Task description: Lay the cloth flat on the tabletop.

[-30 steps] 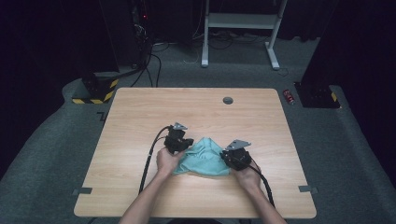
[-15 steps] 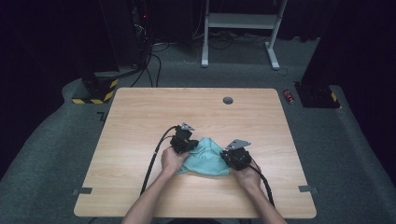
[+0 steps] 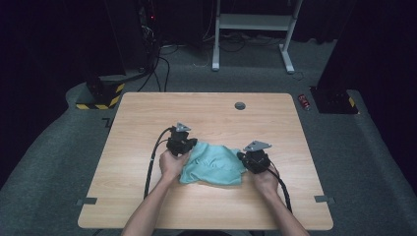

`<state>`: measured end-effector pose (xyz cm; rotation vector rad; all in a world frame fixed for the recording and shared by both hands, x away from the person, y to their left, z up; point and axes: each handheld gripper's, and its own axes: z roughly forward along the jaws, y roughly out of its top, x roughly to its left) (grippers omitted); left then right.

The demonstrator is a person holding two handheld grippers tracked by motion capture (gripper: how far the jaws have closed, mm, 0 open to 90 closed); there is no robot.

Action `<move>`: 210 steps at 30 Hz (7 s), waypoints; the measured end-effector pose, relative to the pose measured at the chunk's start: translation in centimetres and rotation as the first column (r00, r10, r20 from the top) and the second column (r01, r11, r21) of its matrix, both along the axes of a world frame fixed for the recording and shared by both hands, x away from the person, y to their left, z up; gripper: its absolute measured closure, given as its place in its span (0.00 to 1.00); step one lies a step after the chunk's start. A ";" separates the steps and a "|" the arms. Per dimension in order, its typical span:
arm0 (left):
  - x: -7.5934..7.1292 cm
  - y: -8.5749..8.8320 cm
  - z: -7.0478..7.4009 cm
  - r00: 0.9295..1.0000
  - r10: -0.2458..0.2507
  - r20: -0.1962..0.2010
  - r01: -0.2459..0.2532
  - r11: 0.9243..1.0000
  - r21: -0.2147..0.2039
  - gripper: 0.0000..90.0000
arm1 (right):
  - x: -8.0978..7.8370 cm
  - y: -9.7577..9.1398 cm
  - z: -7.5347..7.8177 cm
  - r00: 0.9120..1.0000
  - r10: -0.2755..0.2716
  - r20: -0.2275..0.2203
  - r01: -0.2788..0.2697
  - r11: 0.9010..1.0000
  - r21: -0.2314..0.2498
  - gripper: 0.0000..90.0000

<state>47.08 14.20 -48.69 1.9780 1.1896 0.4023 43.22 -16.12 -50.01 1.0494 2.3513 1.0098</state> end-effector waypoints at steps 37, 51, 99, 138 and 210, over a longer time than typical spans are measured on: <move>-2.0 1.3 0.1 0.999 -0.020 -0.042 0.019 0.999 -0.036 0.59 | 2.7 -1.2 0.8 0.996 -0.055 -0.072 0.062 0.994 0.090 0.78; -6.1 0.6 -1.6 0.990 -0.075 -0.123 0.069 0.996 -0.055 0.68 | -0.3 -1.3 -0.8 0.987 -0.007 -0.158 0.024 0.994 0.107 0.74; -14.2 1.1 -3.9 0.958 -0.281 -0.053 0.276 0.958 -0.083 0.99 | -1.6 -0.9 0.7 0.995 -0.043 -0.093 0.059 0.982 0.178 0.65; -11.5 0.8 -3.4 1.000 -0.025 -0.008 0.026 0.998 0.053 0.56 | -0.5 2.1 -1.3 0.981 0.039 -0.192 -0.020 0.995 0.101 0.73; -12.5 1.1 -2.6 0.993 -0.106 -0.056 0.110 0.991 0.078 0.74 | -8.1 -1.4 -1.4 0.998 0.037 -0.056 -0.036 0.999 0.008 0.80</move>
